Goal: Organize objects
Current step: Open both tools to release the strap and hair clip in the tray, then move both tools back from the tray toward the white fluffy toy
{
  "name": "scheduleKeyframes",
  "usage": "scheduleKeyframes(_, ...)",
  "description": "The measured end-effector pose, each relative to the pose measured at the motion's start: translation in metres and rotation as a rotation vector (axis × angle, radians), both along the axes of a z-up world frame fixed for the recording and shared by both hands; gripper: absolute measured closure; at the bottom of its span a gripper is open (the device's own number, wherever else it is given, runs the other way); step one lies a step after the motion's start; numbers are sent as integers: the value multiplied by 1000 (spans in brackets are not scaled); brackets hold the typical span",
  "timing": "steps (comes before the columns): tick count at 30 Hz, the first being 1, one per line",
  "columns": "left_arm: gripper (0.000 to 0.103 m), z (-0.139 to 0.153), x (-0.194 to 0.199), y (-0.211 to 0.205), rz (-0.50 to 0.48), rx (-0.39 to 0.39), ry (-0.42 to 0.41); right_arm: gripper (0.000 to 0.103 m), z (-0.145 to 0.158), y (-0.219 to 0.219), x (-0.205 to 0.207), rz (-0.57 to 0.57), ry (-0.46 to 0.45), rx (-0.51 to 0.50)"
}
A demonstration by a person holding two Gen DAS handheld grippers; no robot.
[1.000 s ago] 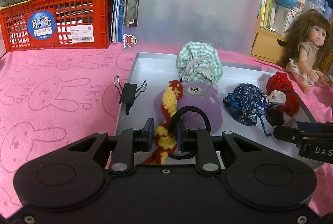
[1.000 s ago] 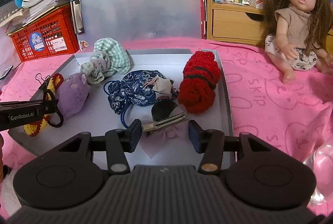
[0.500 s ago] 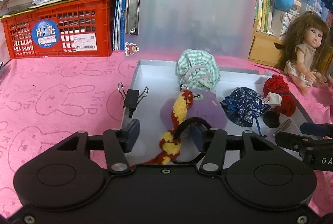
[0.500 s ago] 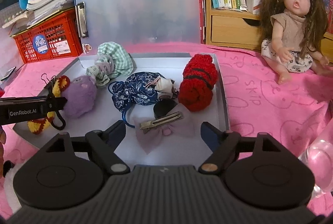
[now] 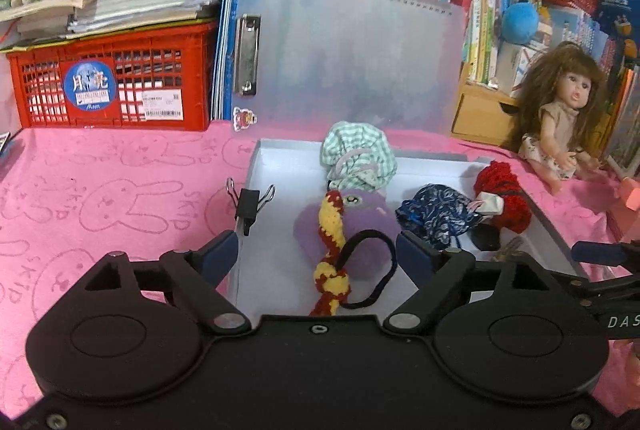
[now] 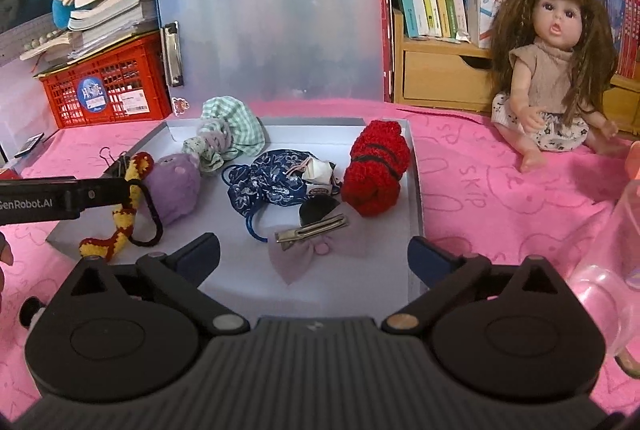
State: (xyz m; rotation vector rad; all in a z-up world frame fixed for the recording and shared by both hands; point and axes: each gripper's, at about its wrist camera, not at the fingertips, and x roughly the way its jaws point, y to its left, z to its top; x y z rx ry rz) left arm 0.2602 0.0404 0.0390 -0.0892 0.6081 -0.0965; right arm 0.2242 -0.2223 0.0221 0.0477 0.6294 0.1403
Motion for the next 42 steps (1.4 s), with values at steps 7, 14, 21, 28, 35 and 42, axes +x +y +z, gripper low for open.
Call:
scheduleKeyframes(7, 14, 14, -20, 5, -14, 1, -33, 0, 6, 0, -15, 19, -19, 14)
scheduleKeyframes(14, 13, 21, -43, 15, -18, 6, -51, 0, 13, 6, -35, 59, -42, 24)
scheduleKeyframes(21, 12, 19, -68, 21, -32, 19, -57, 0, 17, 16, -54, 110, -66, 26)
scheduleKeyframes(28, 12, 11, -89, 26, -32, 57, -57, 0, 15, 28, -70, 156, -66, 24)
scheduleKeyframes(35, 12, -2, -104, 33, -31, 85, -38, 0, 9, 41, -80, 193, -53, 18)
scheduleKeyframes(42, 12, -15, -113, 45, -19, 68, -14, 0, 4, 53, -86, 220, -40, 33)
